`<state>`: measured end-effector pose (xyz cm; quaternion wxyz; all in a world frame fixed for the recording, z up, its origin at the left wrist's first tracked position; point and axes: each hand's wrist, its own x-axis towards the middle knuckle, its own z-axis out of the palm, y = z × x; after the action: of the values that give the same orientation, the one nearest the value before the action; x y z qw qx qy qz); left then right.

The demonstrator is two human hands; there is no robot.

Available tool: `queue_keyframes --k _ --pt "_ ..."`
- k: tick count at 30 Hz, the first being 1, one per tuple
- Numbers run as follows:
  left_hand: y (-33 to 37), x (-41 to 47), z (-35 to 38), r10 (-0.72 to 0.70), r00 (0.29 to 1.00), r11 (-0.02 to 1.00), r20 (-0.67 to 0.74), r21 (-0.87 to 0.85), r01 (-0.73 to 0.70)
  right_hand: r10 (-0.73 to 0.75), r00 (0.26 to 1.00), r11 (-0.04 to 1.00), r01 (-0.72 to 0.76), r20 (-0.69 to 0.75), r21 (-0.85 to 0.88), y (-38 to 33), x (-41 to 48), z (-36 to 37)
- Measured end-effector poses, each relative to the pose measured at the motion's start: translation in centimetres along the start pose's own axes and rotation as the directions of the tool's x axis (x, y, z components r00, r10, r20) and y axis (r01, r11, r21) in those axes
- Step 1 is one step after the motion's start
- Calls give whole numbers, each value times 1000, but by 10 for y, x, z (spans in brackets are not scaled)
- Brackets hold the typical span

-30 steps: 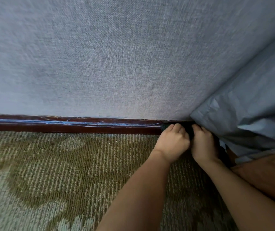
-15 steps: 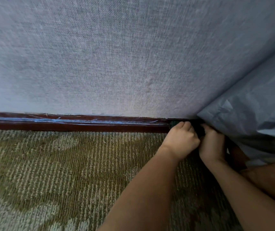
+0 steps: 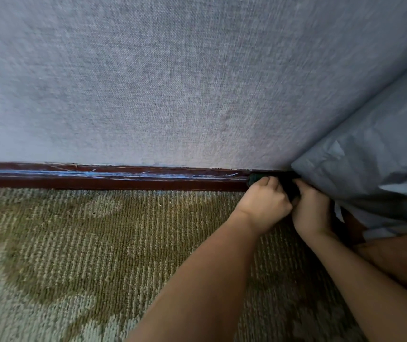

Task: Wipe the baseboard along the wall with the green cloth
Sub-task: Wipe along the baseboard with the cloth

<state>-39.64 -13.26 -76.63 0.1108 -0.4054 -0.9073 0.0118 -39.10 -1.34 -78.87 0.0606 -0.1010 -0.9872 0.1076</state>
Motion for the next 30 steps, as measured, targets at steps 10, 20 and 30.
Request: queue_keyframes --k 10,20,30 --pt "-9 -9 8 53 993 997 105 42 -58 -77 994 997 75 83 28 -15 -5 -7" --pt "-35 -40 6 71 997 994 0 79 -71 -224 966 974 220 128 46 -32 -10 -4" --pt "-44 -56 -5 168 981 985 -94 60 -163 -479 877 875 474 -38 -99 -34 -34 -23"
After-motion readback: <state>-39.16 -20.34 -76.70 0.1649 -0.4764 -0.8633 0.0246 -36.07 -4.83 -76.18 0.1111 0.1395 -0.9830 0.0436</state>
